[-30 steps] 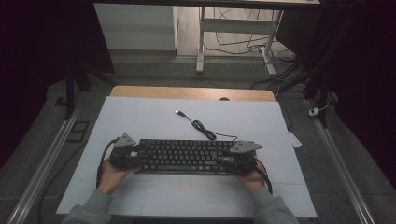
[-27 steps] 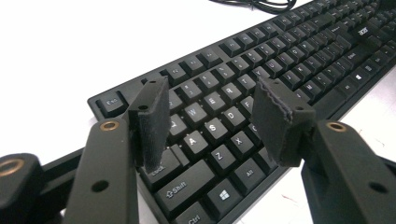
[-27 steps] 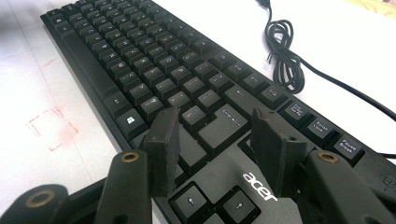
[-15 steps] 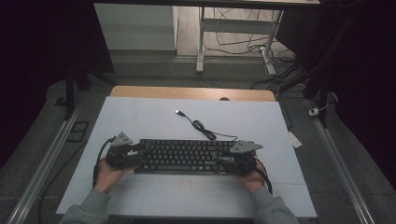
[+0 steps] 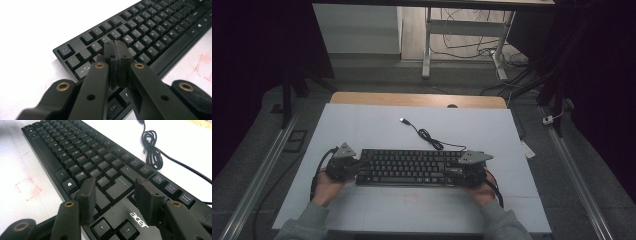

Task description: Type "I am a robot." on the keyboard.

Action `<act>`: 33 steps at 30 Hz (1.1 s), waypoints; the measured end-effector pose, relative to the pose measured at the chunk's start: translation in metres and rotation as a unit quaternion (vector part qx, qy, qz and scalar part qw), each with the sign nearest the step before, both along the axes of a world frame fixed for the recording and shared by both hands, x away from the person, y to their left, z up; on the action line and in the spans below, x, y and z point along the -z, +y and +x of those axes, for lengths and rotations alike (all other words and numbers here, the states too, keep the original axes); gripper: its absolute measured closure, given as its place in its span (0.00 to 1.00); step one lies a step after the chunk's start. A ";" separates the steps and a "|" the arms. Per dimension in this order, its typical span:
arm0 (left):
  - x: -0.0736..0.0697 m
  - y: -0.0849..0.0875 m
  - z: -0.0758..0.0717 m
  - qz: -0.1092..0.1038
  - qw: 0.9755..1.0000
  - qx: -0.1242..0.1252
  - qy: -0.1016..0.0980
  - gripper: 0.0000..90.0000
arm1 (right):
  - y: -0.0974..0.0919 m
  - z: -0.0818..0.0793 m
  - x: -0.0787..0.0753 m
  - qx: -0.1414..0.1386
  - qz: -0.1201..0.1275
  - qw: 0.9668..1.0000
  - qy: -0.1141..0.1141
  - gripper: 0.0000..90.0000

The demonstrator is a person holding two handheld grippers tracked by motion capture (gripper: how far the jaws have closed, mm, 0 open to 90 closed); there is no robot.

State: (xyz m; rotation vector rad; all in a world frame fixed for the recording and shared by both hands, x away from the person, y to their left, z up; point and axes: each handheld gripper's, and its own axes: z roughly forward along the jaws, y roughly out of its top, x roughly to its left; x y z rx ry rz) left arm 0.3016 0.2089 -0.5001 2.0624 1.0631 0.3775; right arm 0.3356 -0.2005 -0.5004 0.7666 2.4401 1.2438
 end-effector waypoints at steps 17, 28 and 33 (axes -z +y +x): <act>0.013 -0.010 0.011 0.034 0.999 0.006 0.021 0.98 | 0.000 0.000 0.000 0.000 0.001 1.000 0.001 0.58; 0.020 -0.016 0.016 0.045 0.999 0.006 0.028 0.98 | 0.001 0.000 0.001 -0.001 0.001 1.000 0.001 0.58; 0.022 -0.018 0.018 0.047 0.998 0.008 0.031 0.99 | 0.001 0.000 0.001 0.000 0.001 1.000 0.001 0.58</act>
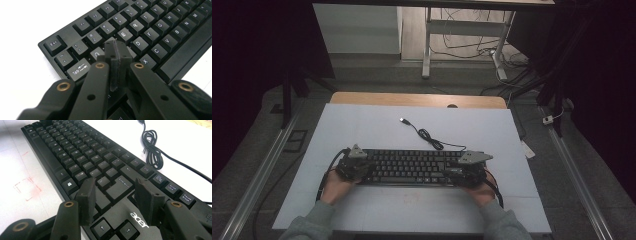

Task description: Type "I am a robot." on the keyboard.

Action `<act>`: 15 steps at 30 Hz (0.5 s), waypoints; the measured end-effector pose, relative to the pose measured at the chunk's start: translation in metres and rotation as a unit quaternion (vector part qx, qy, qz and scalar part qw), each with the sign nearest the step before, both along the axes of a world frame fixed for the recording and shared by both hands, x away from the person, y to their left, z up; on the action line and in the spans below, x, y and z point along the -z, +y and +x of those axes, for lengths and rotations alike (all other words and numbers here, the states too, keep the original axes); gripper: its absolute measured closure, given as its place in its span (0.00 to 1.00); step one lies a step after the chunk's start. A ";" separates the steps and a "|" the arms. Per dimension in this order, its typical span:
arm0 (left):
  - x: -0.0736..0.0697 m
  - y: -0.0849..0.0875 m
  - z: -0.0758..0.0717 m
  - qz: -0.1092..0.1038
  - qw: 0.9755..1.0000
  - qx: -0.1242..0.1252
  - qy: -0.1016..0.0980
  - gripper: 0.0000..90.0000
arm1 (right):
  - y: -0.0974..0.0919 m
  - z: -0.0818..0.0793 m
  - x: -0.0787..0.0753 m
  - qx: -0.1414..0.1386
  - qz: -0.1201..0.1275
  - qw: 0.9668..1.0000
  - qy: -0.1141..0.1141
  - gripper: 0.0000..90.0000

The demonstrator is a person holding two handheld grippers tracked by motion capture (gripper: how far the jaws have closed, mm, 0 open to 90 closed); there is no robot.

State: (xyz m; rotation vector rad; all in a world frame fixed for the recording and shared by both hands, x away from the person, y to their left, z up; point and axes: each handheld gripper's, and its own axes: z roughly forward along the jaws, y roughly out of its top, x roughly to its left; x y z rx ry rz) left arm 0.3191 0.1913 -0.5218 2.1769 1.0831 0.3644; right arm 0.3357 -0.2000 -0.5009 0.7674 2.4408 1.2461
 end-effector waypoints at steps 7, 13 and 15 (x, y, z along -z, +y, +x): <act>0.003 -0.001 0.000 -0.001 1.000 -0.004 0.005 0.99 | 0.000 0.000 0.000 0.000 0.000 1.000 0.000 0.58; -0.004 0.003 -0.004 -0.011 1.000 -0.007 -0.014 0.99 | 0.000 0.000 -0.001 0.001 0.002 1.000 -0.001 0.58; -0.007 0.006 -0.006 -0.022 1.000 -0.012 -0.019 0.99 | -0.001 0.000 -0.001 0.001 0.002 1.000 -0.001 0.58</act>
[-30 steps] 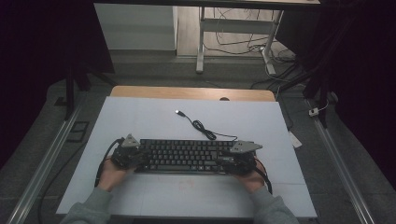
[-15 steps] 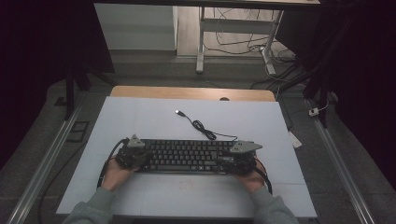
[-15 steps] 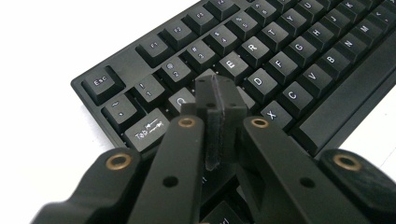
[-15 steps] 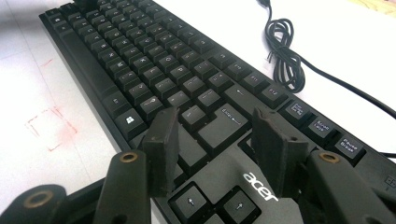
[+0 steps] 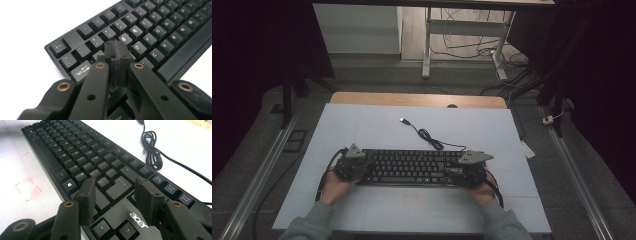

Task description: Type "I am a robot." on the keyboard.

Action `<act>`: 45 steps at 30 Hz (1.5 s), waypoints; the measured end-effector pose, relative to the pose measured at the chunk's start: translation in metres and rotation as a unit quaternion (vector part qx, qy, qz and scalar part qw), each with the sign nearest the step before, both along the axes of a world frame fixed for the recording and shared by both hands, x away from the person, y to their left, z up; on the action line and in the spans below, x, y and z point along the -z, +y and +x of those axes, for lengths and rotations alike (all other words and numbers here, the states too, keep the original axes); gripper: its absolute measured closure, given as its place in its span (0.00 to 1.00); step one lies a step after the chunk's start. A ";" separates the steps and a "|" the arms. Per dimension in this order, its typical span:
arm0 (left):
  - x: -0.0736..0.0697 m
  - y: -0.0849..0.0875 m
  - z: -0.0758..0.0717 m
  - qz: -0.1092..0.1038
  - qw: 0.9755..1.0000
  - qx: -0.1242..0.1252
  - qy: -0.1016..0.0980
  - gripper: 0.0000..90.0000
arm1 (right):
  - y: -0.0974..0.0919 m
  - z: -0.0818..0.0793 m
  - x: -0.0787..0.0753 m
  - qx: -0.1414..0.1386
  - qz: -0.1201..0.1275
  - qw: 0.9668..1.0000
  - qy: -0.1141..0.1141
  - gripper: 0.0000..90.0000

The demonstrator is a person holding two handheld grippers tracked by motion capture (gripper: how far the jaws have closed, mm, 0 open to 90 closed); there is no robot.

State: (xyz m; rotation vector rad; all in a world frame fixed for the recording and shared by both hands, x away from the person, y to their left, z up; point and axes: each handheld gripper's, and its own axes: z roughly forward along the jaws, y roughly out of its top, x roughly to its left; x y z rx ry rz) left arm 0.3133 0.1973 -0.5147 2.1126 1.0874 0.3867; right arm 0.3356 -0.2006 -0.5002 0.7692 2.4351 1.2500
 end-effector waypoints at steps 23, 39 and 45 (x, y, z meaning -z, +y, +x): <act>-0.015 0.016 -0.009 -0.101 0.995 -0.015 -0.013 0.65 | -0.001 0.000 -0.001 0.002 -0.005 1.000 -0.002 0.57; -0.022 0.012 -0.013 -0.103 0.995 -0.005 -0.012 0.55 | -0.002 0.001 -0.001 0.001 -0.004 1.000 -0.003 0.57; -0.029 0.009 -0.017 -0.106 0.994 0.007 -0.014 0.51 | -0.002 0.001 -0.001 0.002 -0.005 1.000 -0.003 0.57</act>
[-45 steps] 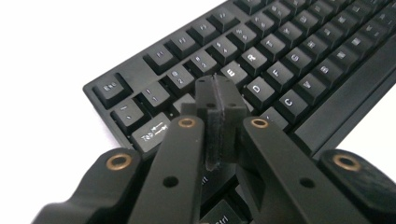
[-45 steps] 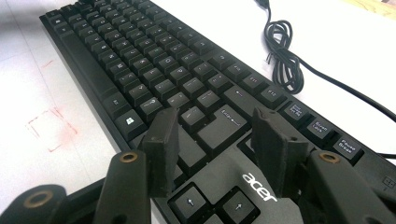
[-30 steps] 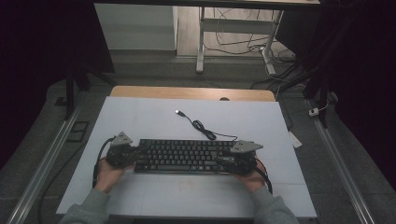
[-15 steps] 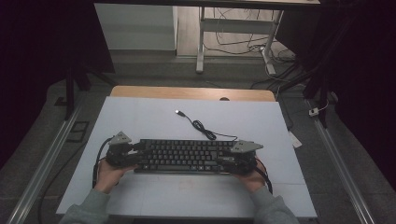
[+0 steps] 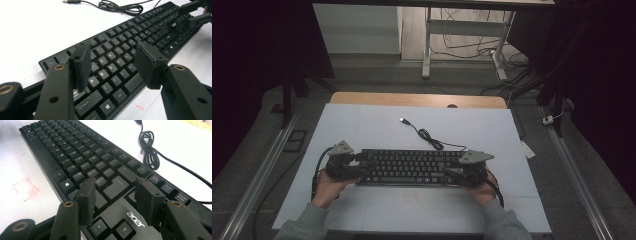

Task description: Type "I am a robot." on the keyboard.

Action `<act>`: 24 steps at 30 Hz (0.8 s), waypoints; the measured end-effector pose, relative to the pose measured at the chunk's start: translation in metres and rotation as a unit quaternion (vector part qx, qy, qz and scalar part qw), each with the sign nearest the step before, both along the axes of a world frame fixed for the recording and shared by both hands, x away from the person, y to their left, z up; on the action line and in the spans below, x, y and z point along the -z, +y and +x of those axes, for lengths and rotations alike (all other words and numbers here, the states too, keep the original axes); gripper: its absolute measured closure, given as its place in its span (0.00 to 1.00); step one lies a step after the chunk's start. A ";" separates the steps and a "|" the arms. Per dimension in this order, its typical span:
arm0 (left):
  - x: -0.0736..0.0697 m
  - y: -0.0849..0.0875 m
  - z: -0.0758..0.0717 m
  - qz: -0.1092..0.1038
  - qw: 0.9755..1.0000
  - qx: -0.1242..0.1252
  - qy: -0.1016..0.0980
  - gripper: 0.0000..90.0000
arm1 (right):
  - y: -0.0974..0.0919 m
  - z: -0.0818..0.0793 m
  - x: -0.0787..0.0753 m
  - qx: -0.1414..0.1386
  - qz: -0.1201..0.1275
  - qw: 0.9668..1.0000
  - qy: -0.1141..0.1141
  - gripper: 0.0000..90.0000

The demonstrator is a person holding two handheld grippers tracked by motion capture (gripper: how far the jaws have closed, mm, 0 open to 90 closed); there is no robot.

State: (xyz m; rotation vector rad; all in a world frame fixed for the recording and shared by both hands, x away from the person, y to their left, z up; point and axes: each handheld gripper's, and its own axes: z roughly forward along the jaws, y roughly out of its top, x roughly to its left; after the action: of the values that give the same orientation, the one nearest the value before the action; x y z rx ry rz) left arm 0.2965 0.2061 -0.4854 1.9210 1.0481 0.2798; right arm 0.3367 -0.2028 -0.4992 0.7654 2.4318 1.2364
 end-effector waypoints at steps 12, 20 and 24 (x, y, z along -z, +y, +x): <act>-0.002 -0.017 -0.003 0.007 1.000 0.026 0.000 0.48 | -0.001 0.000 -0.001 0.000 0.003 1.000 -0.002 0.57; -0.003 -0.031 -0.005 0.013 0.999 0.046 -0.001 0.48 | 0.000 0.000 0.000 0.000 -0.002 1.000 -0.002 0.57; -0.001 -0.038 -0.006 0.018 0.998 0.054 0.000 0.48 | 0.000 0.000 0.000 -0.001 0.001 1.000 -0.003 0.57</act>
State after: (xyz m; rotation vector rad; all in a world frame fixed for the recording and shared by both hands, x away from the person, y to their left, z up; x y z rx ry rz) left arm 0.2904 0.1678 -0.4844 2.0028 0.9402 0.2392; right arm 0.3367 -0.2026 -0.4993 0.7596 2.4269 1.2393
